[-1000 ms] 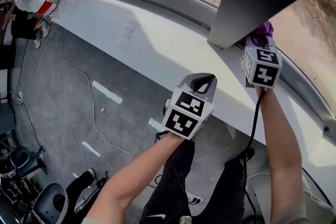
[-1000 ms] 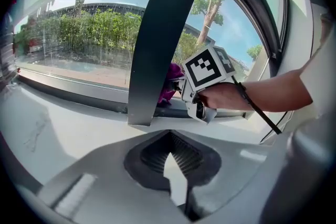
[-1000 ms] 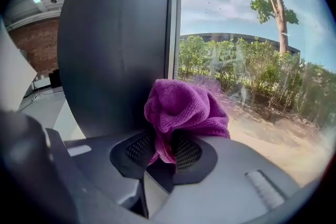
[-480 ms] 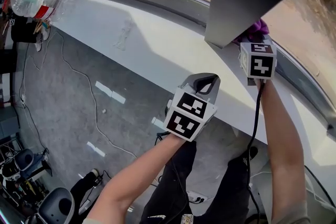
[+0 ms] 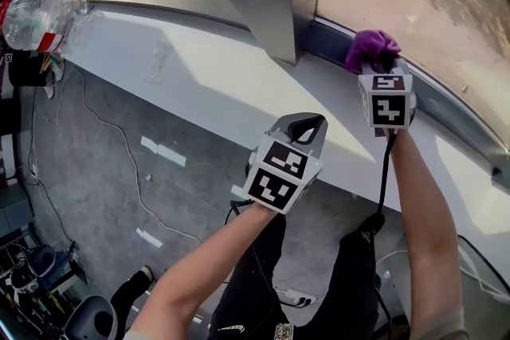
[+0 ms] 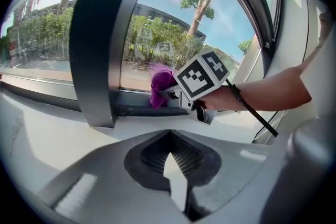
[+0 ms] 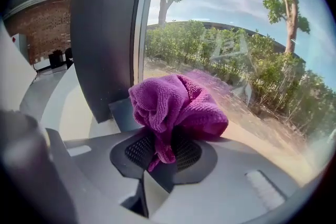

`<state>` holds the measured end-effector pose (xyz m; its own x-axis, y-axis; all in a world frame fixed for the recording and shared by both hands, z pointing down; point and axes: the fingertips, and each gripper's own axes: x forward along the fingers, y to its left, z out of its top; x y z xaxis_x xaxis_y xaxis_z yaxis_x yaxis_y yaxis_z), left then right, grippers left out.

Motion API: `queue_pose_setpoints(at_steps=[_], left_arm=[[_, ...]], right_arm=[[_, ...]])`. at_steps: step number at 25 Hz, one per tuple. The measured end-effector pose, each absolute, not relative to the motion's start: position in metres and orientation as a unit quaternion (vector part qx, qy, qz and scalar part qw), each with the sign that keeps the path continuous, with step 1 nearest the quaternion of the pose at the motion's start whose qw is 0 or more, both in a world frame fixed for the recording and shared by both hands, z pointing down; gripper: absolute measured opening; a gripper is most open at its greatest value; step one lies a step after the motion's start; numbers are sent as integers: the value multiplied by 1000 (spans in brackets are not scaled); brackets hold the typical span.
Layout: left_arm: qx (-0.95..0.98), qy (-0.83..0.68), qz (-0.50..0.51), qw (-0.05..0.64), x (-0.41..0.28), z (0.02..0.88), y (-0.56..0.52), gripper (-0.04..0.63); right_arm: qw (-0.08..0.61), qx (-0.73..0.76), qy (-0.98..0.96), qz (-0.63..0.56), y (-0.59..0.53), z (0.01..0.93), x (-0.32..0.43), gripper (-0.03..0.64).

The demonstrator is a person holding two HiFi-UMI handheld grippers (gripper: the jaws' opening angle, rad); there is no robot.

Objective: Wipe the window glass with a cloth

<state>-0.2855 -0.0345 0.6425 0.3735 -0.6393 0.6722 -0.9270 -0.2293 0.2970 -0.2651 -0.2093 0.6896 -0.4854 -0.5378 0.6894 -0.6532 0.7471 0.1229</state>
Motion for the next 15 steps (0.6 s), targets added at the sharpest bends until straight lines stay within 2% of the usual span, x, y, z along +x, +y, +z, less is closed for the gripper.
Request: queue_pose_setpoints(at_steps=[15], left_arm=[[800,-457,224,318,-113,635,-80,0]], right_arm=[[380,408,-824,98,-232,688,-51,104]])
